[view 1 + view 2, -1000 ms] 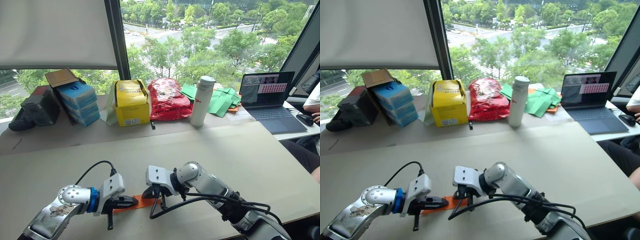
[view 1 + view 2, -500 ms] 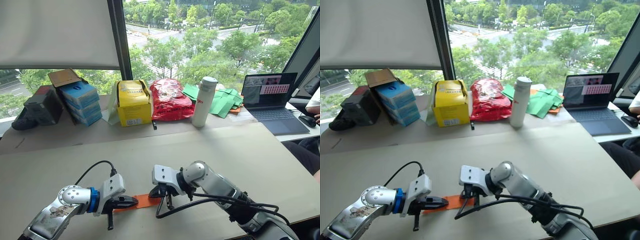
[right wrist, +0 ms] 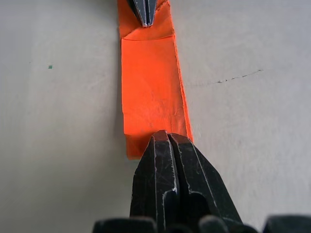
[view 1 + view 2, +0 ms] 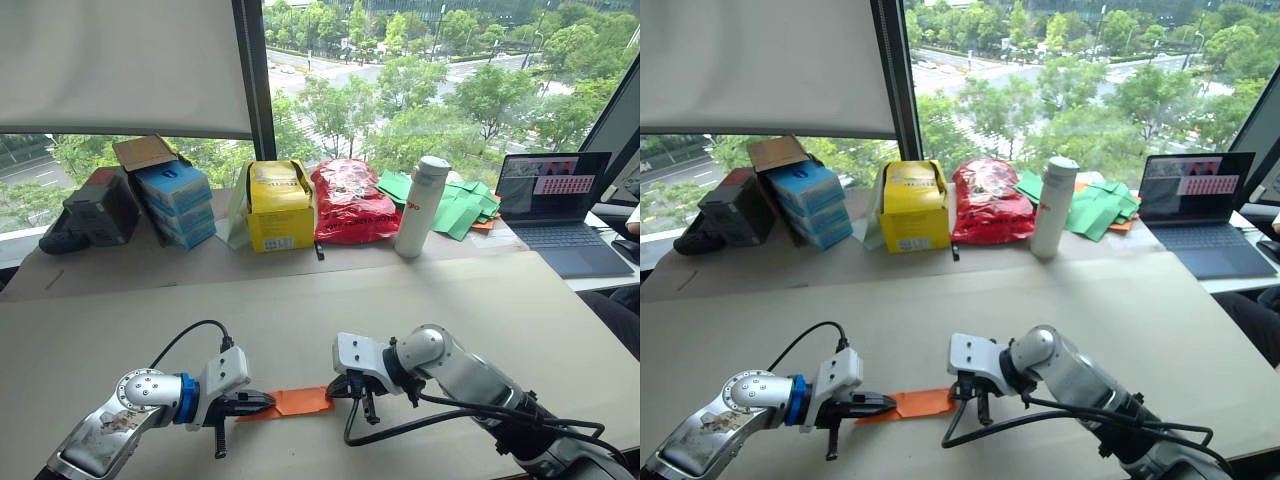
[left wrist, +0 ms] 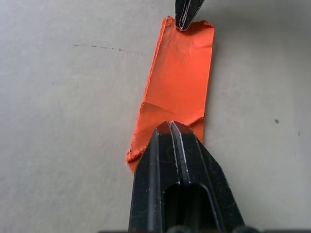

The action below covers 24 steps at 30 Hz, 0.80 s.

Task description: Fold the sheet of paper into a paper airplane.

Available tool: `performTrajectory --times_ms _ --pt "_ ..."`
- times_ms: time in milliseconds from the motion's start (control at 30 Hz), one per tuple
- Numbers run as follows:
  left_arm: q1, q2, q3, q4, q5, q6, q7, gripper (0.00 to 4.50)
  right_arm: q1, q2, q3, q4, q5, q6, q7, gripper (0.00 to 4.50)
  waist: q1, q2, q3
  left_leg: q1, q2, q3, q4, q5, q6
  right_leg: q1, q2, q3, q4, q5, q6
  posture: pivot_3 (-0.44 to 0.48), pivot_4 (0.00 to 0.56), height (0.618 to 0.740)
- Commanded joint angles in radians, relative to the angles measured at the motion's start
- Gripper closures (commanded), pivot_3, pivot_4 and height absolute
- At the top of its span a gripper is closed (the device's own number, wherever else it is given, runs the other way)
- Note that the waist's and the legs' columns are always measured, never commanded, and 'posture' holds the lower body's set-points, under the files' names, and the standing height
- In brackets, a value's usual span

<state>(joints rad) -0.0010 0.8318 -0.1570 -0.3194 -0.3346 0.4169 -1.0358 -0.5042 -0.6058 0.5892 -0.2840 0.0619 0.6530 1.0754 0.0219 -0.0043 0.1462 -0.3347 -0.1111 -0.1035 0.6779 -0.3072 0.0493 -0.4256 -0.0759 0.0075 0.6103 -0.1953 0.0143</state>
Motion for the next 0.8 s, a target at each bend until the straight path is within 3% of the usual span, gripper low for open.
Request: performTrajectory --times_ms 33,233,533,800 --pt "0.004 0.013 -0.014 0.036 0.043 0.011 0.007 4.5 0.016 -0.019 -0.038 0.011 0.011 0.052 -0.011 4.47 0.0 0.0 0.0 0.0 0.0 0.0 0.0 0.0 0.0 0.0 0.0 0.0 0.0 0.0 0.0 0.0 0.15 0.738" --pt "-0.002 0.013 -0.013 0.038 0.044 0.009 0.004 4.5 0.002 0.05 -0.111 -0.087 0.11 0.037 -0.012 4.47 -0.01 0.0 0.001 -0.002 0.001 0.0 -0.001 0.002 -0.003 -0.004 0.001 0.0 0.001 0.0 0.0 0.0 0.15 0.738" --pt "-0.015 0.007 -0.015 0.027 0.042 0.013 0.004 4.5 0.033 0.065 -0.01 -0.033 0.043 -0.007 -0.033 4.47 -0.011 0.0 0.002 -0.003 0.002 0.0 -0.001 0.003 -0.004 -0.005 0.001 0.0 0.001 0.0 0.0 0.0 0.15 0.738" --pt "-0.103 -0.039 -0.054 -0.001 0.032 0.041 0.0 4.5 0.033 0.042 0.057 0.05 -0.023 -0.008 -0.029 4.47 -0.013 -0.001 0.002 -0.002 0.002 0.0 -0.001 0.004 -0.004 -0.006 0.001 0.0 0.002 0.0 0.0 0.0 0.15 0.738"
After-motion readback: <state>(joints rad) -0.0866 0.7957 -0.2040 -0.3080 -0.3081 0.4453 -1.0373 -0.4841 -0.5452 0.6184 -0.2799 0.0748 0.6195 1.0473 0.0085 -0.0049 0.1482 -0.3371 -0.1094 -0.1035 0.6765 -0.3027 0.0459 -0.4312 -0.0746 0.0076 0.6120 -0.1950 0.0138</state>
